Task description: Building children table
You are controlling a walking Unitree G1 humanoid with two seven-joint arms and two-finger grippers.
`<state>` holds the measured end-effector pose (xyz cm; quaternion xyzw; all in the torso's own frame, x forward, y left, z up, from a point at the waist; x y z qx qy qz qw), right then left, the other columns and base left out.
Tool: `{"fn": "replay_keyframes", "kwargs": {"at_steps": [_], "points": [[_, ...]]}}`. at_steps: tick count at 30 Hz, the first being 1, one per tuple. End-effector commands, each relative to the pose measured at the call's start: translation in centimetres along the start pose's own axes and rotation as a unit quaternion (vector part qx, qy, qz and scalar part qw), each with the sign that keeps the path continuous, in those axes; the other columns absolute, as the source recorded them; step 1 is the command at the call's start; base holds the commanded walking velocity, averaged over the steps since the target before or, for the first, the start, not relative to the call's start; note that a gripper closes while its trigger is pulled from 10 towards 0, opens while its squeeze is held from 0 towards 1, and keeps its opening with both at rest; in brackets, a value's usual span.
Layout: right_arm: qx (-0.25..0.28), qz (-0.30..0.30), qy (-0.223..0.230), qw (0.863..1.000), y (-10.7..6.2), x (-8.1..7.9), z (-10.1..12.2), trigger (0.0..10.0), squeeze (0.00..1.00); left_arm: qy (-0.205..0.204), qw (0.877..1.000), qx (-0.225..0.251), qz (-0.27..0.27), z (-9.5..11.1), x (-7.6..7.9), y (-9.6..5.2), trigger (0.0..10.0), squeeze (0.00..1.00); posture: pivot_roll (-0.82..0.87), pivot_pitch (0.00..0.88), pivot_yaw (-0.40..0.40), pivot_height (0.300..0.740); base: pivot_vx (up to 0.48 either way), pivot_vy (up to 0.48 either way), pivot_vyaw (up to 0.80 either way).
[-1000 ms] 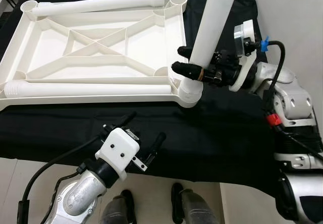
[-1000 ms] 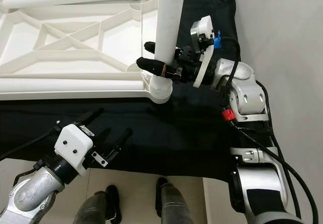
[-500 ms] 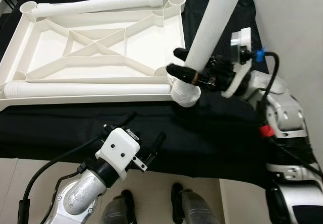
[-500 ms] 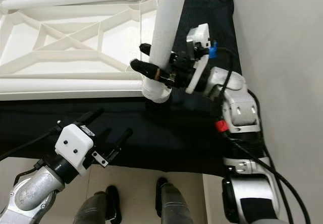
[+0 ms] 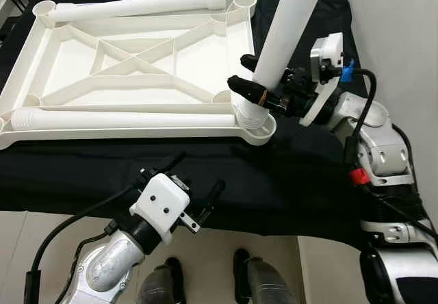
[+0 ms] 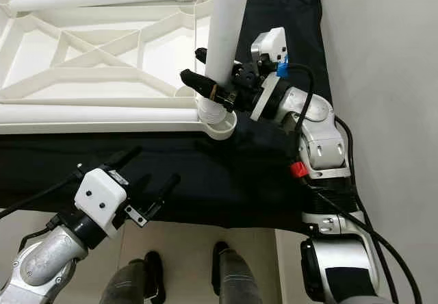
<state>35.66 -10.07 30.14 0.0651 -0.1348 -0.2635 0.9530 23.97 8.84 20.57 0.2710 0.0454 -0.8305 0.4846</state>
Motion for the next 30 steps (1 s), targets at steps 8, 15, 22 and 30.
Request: {"fn": "replay_keyframes", "kwargs": {"at_steps": [8, 15, 22, 30], "points": [[-0.047, 0.024, 0.025, 0.998, -1.5, -0.2, -1.7, 10.0, 0.0, -0.003, 1.0, -0.014, -0.006, -0.8, 0.4, -0.3, 10.0, 0.0, -0.03, 0.344, -0.012, 0.74, 0.0, 0.0, 0.0], [-0.046, 0.037, 0.042, 0.997, -1.4, -0.9, -2.1, 10.0, 0.0, -0.002, 1.0, -0.013, -0.006, -0.8, 0.4, -0.3, 10.0, 0.0, -0.03, 0.35, -0.01, 0.74, 0.0, 0.0, 0.0], [-0.046, 0.055, 0.06, 0.996, -1.3, -1.8, -2.5, 10.0, 0.0, -0.002, 1.0, -0.012, -0.006, -0.7, 0.3, -0.3, 10.0, 0.0, -0.03, 0.355, -0.012, 0.74, 0.0, 0.0, 0.0], [-0.053, 0.063, 0.058, 0.995, -1.4, -2.0, -2.8, 10.0, 0.0, -0.001, 1.0, -0.012, -0.005, -0.7, 0.3, -0.3, 10.0, 0.0, -0.03, 0.357, -0.011, 0.74, 0.0, 0.0, 0.0]]}}
Point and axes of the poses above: a point about 5 cm out from each wrist's last joint towards the gripper, its own y axis pointing out of the wrist towards the gripper, its own z axis along the axis of the wrist's last joint, x = y × z, the point moved 5 cm from there along y, pointing out of the wrist towards the gripper, and after that the axes turned 8 degrees about y, right-handed, at the moved point
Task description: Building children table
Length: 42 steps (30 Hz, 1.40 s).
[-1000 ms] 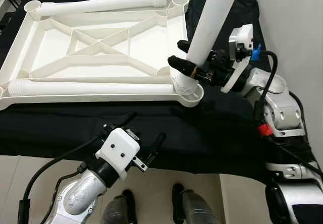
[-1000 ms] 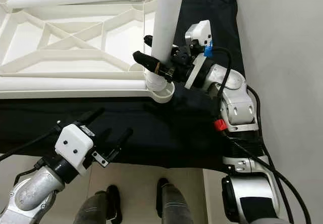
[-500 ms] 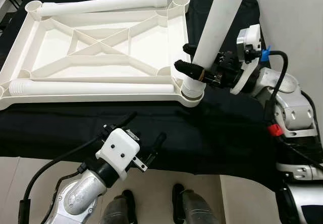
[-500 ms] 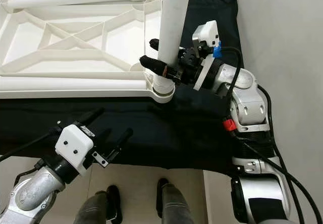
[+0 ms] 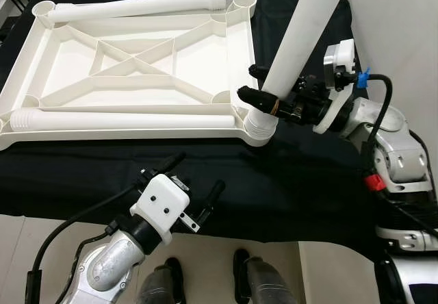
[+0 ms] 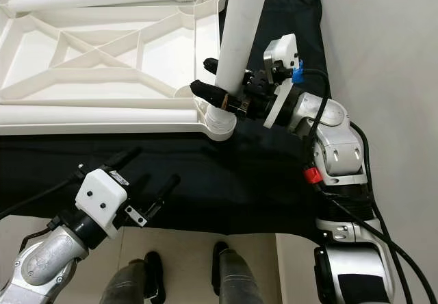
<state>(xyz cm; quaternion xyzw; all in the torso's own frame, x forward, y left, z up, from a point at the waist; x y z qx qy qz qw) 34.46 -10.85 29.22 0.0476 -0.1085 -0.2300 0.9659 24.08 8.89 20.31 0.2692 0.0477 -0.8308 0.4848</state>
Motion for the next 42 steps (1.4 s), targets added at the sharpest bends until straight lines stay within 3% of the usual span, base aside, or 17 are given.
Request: {"fn": "replay_keyframes", "kwargs": {"at_steps": [1, 12, 22, 29, 42], "points": [[-0.036, 0.03, 0.031, 0.998, 0.2, -1.0, -2.4, 10.0, 0.0, 0.0, 1.0, -0.009, -0.005, -0.4, 0.2, -0.3, 10.0, 0.0, -0.03, 0.358, -0.011, 0.74, 0.0, 0.0, 0.0], [-0.032, 0.057, 0.026, 0.998, 0.7, 0.0, -1.8, 10.0, 0.0, 0.001, 1.0, -0.01, -0.005, -0.4, 0.2, -0.4, 10.0, 0.0, -0.01, 0.363, -0.013, 0.74, 0.0, 0.0, 0.0], [-0.057, 0.055, 0.02, 0.997, 0.9, -0.7, -2.7, 10.0, 0.0, 0.002, 1.0, -0.01, -0.004, -0.3, 0.2, -0.4, 10.0, 0.0, -0.02, 0.365, -0.015, 0.74, 0.0, 0.0, 0.0], [-0.085, 0.001, 0.024, 0.996, 0.9, -0.3, -3.6, 10.0, 0.0, 0.003, 1.0, -0.009, -0.003, -0.4, 0.2, -0.3, 10.0, 0.0, -0.02, 0.361, -0.015, 0.74, 0.0, 0.0, 0.0], [-0.087, -0.057, 0.04, 0.994, 1.7, -1.2, -4.1, 10.0, 0.0, 0.004, 1.0, -0.008, -0.002, -0.5, 0.2, -0.2, 10.0, 0.0, -0.03, 0.355, -0.02, 0.74, 0.0, 0.0, 0.0]]}}
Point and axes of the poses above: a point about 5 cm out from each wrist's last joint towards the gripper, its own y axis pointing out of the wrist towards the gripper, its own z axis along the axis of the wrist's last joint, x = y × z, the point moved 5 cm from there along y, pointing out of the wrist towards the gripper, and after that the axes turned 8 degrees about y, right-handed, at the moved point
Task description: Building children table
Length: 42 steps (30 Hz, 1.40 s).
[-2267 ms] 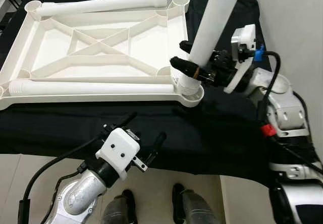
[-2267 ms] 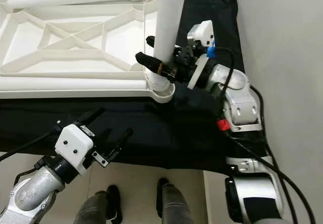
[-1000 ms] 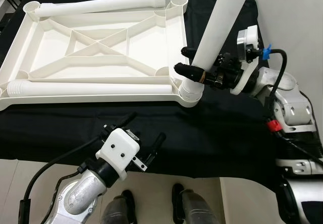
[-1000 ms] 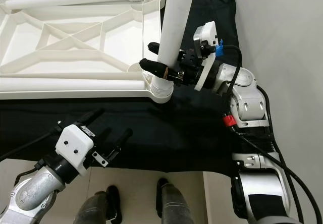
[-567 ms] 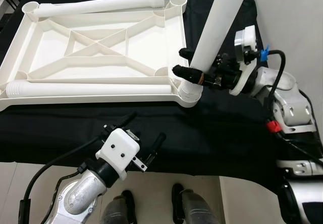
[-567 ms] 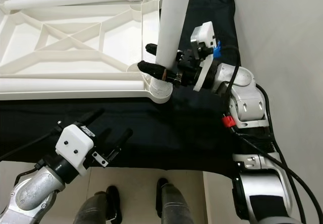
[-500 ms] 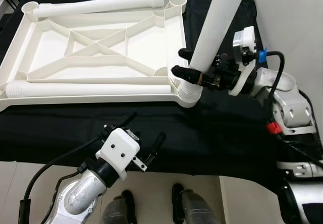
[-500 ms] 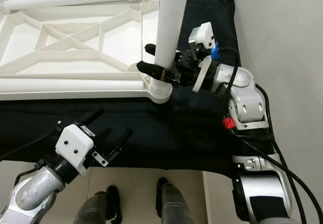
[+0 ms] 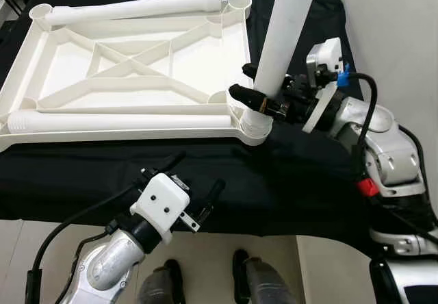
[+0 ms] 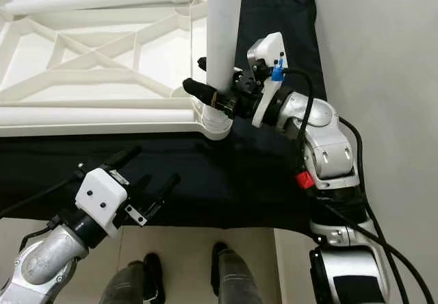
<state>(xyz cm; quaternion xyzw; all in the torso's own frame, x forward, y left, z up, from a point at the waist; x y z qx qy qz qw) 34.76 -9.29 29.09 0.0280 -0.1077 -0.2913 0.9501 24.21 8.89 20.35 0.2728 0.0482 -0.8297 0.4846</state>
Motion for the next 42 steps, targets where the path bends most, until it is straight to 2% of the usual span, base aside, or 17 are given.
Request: {"fn": "replay_keyframes", "kwargs": {"at_steps": [1, 10, 31, 42], "points": [[-0.065, 0.0, 0.044, 0.997, 0.3, -0.9, -3.8, 10.0, 0.0, 0.0, 1.0, -0.009, -0.003, -0.5, 0.2, -0.3, 10.0, 0.0, -0.03, 0.355, -0.02, 0.74, 0.0, 0.0, 0.0], [-0.074, -0.011, 0.053, 0.996, 0.3, -2.2, -4.4, 10.0, 0.0, -0.001, 1.0, -0.009, -0.003, -0.5, 0.3, -0.2, 10.0, 0.0, -0.04, 0.346, -0.022, 0.74, 0.0, 0.0, 0.0], [-0.101, -0.087, 0.049, 0.99, 0.3, -2.9, -5.6, 10.0, 0.0, 0.0, 1.0, -0.008, -0.003, -0.7, 0.3, -0.1, 10.0, 0.0, -0.04, 0.337, -0.022, 0.74, 0.0, 0.0, 0.0], [-0.107, -0.121, 0.062, 0.985, 0.4, -3.1, -6.1, 10.0, 0.0, 0.001, 1.0, -0.006, -0.001, -0.7, 0.2, 0.0, 10.0, 0.0, -0.05, 0.339, -0.024, 0.74, 0.0, 0.0, 0.0]]}}
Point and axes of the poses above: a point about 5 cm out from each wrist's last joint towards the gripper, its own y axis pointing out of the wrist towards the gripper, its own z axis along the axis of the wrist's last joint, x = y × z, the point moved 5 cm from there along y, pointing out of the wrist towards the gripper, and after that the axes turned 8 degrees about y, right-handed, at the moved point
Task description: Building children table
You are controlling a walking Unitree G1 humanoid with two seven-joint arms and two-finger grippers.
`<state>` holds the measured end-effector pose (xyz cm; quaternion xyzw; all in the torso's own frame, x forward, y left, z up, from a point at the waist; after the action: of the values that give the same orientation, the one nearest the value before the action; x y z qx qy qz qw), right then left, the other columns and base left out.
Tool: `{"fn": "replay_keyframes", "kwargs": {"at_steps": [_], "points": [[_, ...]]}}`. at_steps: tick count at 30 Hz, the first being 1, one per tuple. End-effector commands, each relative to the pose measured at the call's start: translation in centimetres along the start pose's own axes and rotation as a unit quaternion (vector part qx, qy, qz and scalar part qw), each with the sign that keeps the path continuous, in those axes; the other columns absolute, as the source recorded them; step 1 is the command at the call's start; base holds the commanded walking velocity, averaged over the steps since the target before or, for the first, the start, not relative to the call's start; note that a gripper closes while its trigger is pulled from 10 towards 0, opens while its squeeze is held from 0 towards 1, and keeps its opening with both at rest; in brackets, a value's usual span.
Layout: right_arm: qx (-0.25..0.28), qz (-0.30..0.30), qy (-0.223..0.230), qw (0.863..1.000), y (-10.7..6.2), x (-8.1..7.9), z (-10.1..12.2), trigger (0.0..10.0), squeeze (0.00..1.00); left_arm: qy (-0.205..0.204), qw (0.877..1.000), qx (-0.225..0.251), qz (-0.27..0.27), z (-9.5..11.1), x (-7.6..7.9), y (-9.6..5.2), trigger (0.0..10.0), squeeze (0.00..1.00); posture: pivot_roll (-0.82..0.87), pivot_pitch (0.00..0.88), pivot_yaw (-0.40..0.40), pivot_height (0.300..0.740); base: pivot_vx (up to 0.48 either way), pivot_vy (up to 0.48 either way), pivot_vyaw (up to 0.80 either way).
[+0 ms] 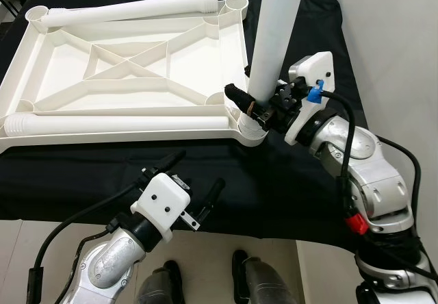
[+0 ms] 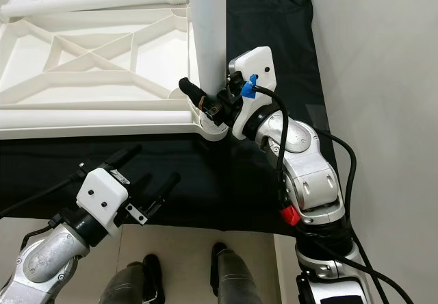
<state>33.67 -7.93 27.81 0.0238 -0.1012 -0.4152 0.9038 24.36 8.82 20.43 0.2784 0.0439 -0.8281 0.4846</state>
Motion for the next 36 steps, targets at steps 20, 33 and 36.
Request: {"fn": "replay_keyframes", "kwargs": {"at_steps": [20, 33, 36], "points": [[-0.104, -0.079, 0.063, 0.99, -0.3, -0.5, -5.3, 10.0, 0.0, 0.0, 1.0, -0.012, -0.002, -0.7, 0.2, -0.1, 10.0, 0.0, -0.05, 0.338, -0.024, 0.74, 0.0, 0.0, 0.0], [-0.113, -0.148, 0.056, 0.981, -0.6, 0.0, -5.8, 10.0, 0.0, 0.001, 1.0, -0.012, -0.001, -0.8, 0.1, -0.1, 10.0, 0.0, -0.05, 0.334, -0.022, 0.74, 0.0, 0.0, 0.0], [-0.117, -0.154, 0.06, 0.979, -0.6, -0.3, -6.0, 10.0, 0.0, 0.002, 1.0, -0.012, -0.001, -0.8, 0.1, -0.1, 10.0, 0.0, -0.05, 0.334, -0.022, 0.74, 0.0, 0.0, 0.0]]}}
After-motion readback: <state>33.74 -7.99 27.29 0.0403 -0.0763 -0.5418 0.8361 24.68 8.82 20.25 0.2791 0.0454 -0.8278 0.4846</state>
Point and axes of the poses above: a point about 5 cm out from each wrist's last joint towards the gripper, its own y axis pointing out of the wrist towards the gripper, its own z axis along the axis of the wrist's last joint, x = y × z, the point moved 5 cm from there along y, pointing out of the wrist towards the gripper, and after that the axes turned 8 degrees about y, right-handed, at the moved point
